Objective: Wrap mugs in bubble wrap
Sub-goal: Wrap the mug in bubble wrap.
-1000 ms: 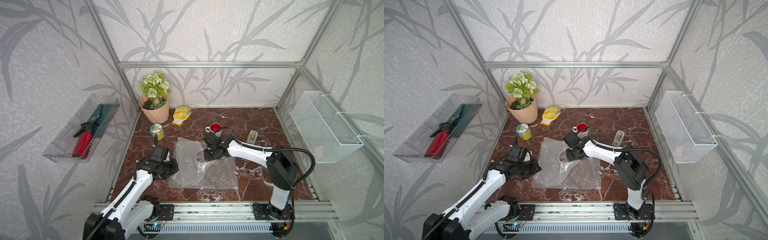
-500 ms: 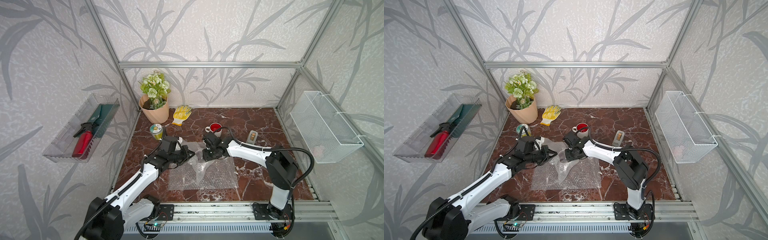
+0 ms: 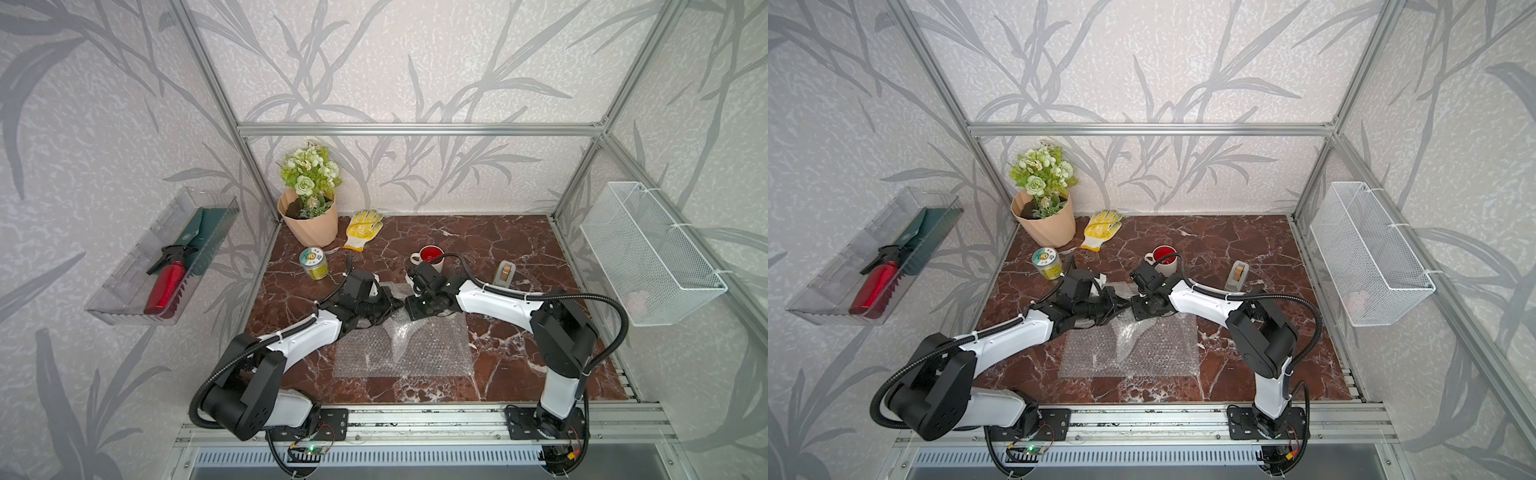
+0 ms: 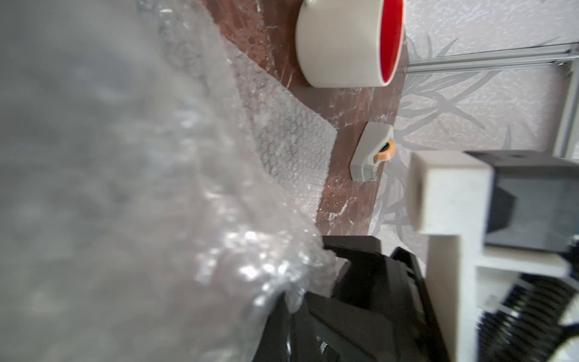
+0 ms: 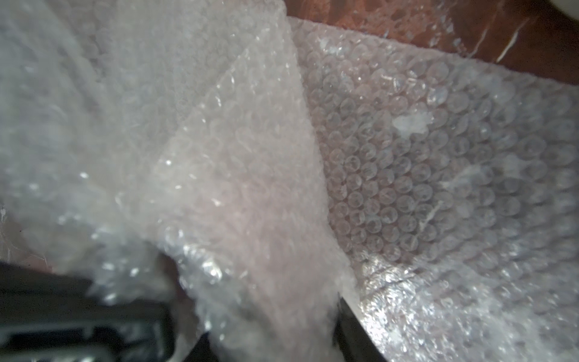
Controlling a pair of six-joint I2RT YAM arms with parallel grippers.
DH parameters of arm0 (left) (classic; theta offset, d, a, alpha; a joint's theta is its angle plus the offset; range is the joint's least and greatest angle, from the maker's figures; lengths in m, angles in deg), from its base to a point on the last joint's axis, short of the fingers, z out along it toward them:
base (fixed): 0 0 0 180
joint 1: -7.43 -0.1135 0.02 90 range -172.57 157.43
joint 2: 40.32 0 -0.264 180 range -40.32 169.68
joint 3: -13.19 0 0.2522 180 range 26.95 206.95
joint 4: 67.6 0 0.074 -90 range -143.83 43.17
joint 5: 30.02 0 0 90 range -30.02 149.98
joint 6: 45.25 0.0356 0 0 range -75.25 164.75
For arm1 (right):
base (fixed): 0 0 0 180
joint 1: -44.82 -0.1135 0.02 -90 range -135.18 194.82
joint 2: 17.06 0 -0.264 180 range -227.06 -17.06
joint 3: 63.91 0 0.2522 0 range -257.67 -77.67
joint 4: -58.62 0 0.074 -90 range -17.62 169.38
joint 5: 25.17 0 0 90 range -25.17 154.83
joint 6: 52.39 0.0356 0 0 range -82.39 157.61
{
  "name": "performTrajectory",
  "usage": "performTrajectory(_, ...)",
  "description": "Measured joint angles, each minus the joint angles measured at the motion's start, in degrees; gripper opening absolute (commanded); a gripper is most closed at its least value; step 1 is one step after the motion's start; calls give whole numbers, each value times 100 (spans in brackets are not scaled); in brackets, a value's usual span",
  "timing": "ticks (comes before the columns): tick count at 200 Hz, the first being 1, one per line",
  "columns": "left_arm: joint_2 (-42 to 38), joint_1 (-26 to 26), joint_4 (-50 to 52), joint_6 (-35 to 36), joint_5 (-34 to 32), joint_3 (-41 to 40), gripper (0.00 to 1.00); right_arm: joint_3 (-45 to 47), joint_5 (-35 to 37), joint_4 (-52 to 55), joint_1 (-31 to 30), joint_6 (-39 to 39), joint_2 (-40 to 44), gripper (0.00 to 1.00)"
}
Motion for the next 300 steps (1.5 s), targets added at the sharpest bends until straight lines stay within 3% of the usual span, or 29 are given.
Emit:
performTrajectory(36, 136, 37, 81, 197, -146, 24, 0, 210, 109, -87, -17, -208, 284, 58)
performTrajectory(65, 149, 46, 85, 286, -247, 22, 0, 564, 422, -13, -74, -356, 1008, 83)
performTrajectory(96, 153, 48, 81, 291, -299, 22, 0, 929, 605, -59, -111, -319, 1912, 100)
performTrajectory(122, 179, 57, 72, 302, -297, 33, 0, 1180, 570, -184, -157, -236, 2135, 99)
performTrajectory(186, 251, 81, 85, 350, -297, 103, 0, 1191, 400, -531, -229, -4, 1617, 100)
performTrajectory(268, 251, 79, 107, 361, -291, 129, 0, 553, 752, -299, -260, 201, 715, 76)
performTrajectory(300, 219, -79, 195, 538, -114, 214, 18, 479, 723, -262, -264, 175, 636, 72)
